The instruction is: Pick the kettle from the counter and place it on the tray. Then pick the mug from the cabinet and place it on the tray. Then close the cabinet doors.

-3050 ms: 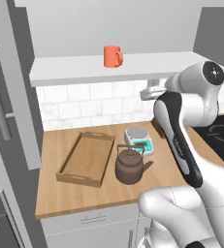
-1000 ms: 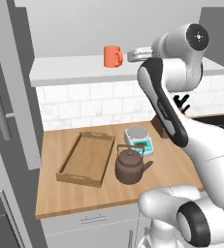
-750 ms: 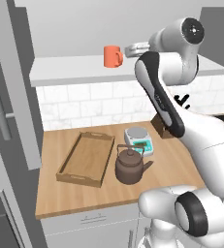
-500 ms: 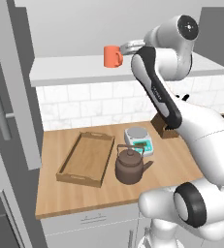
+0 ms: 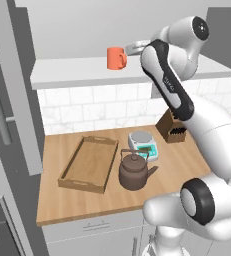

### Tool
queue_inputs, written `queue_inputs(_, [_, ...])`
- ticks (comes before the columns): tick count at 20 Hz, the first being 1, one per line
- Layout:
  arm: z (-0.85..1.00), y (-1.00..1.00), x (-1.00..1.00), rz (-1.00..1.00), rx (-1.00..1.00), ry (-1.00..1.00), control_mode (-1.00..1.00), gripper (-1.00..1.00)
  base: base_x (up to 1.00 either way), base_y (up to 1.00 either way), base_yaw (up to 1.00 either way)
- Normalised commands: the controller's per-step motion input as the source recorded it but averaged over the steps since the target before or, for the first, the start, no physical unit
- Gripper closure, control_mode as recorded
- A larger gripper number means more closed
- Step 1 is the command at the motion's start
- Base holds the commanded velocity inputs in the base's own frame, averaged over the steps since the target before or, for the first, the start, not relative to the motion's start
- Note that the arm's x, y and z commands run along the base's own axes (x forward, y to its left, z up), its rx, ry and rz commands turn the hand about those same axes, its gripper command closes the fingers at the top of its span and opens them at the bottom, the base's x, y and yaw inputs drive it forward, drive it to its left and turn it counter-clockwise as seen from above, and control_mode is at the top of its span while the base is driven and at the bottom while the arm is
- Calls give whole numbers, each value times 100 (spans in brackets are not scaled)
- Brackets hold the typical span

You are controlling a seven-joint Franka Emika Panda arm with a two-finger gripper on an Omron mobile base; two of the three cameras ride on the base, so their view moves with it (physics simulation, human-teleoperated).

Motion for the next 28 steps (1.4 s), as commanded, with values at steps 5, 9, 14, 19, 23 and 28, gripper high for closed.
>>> queue_inputs(5, [-1, 0, 27, 7, 1, 0, -100, -100, 0, 0, 0])
queue_inputs(9, [-8, 0, 35, 9, 0, 1, -100, -100, 0, 0, 0])
queue_inputs(14, [-8, 0, 27, 6, 0, 3, -100, -100, 0, 0, 0])
queue_inputs(19, [-10, 0, 30, 5, 0, 2, -100, -100, 0, 0, 0])
queue_inputs(23, [-2, 2, 28, 1, 0, 1, -100, -100, 0, 0, 0])
queue_inputs(28, [-3, 5, 29, 0, 0, 2, -100, -100, 0, 0, 0])
